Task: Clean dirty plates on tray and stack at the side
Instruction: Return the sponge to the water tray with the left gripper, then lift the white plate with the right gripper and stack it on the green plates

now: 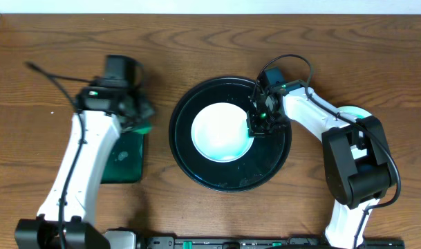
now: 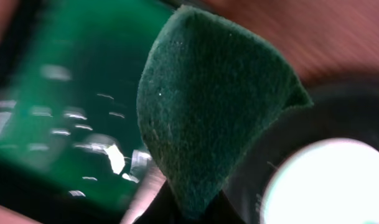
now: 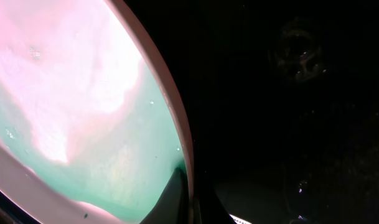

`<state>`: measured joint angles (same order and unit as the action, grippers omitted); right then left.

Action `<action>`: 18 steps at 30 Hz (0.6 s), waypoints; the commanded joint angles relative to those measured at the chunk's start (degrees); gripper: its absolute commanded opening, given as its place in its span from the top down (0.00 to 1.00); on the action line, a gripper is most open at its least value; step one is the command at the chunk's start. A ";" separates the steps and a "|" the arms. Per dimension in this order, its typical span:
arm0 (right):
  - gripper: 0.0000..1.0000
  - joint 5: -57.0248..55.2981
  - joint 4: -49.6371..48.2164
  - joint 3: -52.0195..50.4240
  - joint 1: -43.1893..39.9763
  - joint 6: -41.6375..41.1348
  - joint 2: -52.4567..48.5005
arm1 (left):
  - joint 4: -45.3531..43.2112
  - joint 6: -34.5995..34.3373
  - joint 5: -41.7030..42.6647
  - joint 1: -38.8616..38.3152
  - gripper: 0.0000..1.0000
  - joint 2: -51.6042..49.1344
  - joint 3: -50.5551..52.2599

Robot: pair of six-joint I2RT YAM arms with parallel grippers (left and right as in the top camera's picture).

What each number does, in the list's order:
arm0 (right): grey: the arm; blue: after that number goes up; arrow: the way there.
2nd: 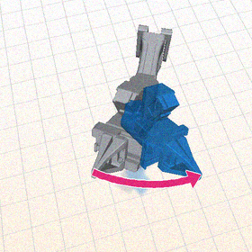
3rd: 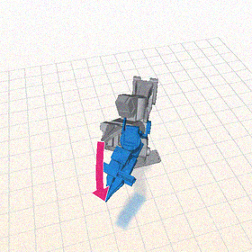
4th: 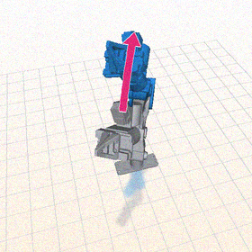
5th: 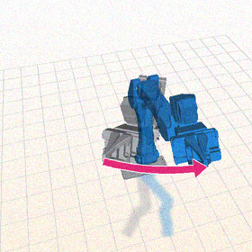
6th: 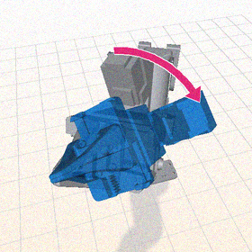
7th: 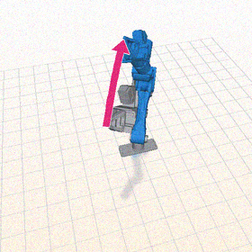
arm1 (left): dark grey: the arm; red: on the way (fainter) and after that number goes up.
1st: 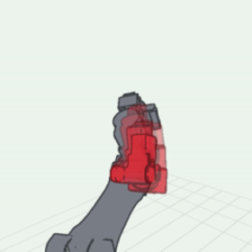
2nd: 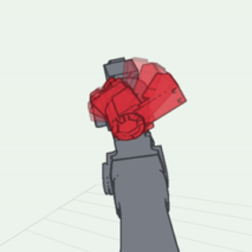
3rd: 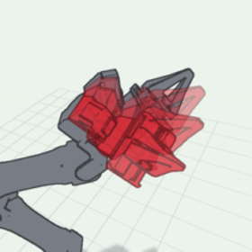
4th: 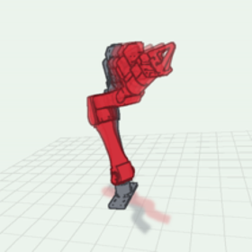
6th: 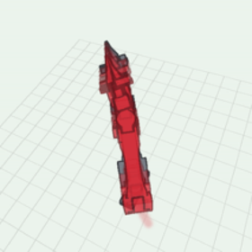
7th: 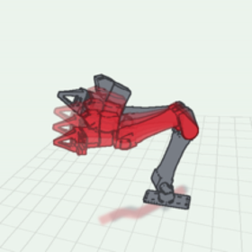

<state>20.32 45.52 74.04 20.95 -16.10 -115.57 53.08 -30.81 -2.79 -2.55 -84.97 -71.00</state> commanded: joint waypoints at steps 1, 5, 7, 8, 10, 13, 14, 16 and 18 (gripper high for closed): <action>0.99 -11.65 1.73 -1.31 -0.22 0.66 -2.05 | -0.48 4.07 -3.78 4.70 0.93 -3.06 3.13; 0.99 -13.14 2.34 -1.29 0.68 0.72 3.13 | -3.85 6.93 -3.76 7.65 0.93 -7.37 6.38; 0.99 -16.90 2.51 -1.29 1.49 0.72 7.15 | -4.72 7.72 -3.76 8.39 0.91 -9.49 6.49; 0.99 -19.06 2.58 -1.29 1.97 0.72 9.35 | -4.83 7.69 -3.74 8.66 0.87 -10.08 6.49; 0.99 -24.22 2.78 -1.29 3.37 0.72 13.90 | -4.92 7.67 -3.67 9.01 0.59 -10.34 6.49; 0.99 -32.39 2.60 -1.29 6.10 0.72 19.26 | -4.02 7.67 -3.67 9.03 0.36 -9.42 5.70; 0.99 -35.93 2.45 -1.29 7.34 0.94 21.03 | -3.19 7.65 -3.67 9.01 0.34 -8.81 5.16; 0.99 -41.53 1.84 -1.29 9.77 2.21 23.30 | -1.95 7.65 -3.61 9.03 0.32 -7.52 4.39; 0.99 -49.11 0.72 -1.29 13.42 4.85 25.24 | -0.83 7.65 -1.68 9.01 0.27 -4.90 3.69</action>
<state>-14.02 46.92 72.31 30.52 -14.50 -91.94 51.29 -23.68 -5.30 6.22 -93.80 -64.49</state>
